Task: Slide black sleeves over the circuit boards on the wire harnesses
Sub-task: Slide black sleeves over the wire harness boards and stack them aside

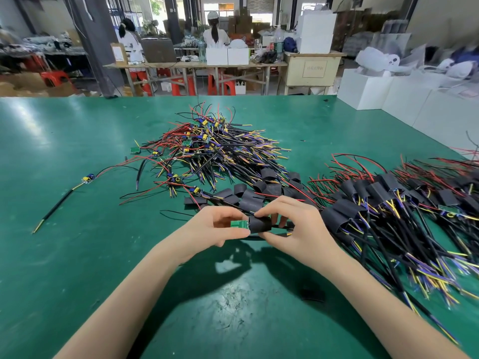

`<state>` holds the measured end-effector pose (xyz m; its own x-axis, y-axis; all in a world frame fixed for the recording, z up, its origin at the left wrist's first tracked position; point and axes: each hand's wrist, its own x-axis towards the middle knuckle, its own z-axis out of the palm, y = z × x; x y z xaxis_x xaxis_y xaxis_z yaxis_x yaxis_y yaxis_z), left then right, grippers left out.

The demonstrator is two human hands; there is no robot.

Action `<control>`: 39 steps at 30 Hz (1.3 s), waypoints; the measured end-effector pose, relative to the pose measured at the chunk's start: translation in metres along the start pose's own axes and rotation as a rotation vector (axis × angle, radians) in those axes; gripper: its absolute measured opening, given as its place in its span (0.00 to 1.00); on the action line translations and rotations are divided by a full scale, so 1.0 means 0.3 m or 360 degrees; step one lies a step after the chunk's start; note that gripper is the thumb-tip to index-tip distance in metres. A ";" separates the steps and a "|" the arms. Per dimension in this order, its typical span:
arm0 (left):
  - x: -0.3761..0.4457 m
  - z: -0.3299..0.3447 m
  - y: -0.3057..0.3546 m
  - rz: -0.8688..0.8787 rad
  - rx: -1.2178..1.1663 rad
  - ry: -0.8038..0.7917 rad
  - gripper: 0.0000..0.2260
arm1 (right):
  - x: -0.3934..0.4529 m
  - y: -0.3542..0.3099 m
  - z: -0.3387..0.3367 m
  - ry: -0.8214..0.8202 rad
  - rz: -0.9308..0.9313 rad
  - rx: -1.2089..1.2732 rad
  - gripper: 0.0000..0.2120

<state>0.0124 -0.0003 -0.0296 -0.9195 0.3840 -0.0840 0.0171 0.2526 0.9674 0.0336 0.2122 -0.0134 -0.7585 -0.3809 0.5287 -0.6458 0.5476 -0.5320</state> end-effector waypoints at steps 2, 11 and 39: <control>0.001 0.008 0.003 0.0131 0.0108 0.0073 0.09 | 0.002 0.000 -0.003 -0.0052 -0.0002 -0.0011 0.14; 0.003 0.024 -0.008 0.0490 0.0287 0.0300 0.07 | 0.005 0.009 -0.012 -0.0081 0.0220 0.0042 0.15; -0.007 0.013 0.000 0.0621 0.0386 0.0356 0.10 | -0.006 0.001 -0.015 0.0073 0.0539 0.0332 0.13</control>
<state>0.0158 0.0022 -0.0304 -0.8877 0.2979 0.3511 0.4420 0.3376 0.8310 0.0352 0.2165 -0.0117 -0.9300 -0.1685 0.3268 -0.3672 0.4715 -0.8018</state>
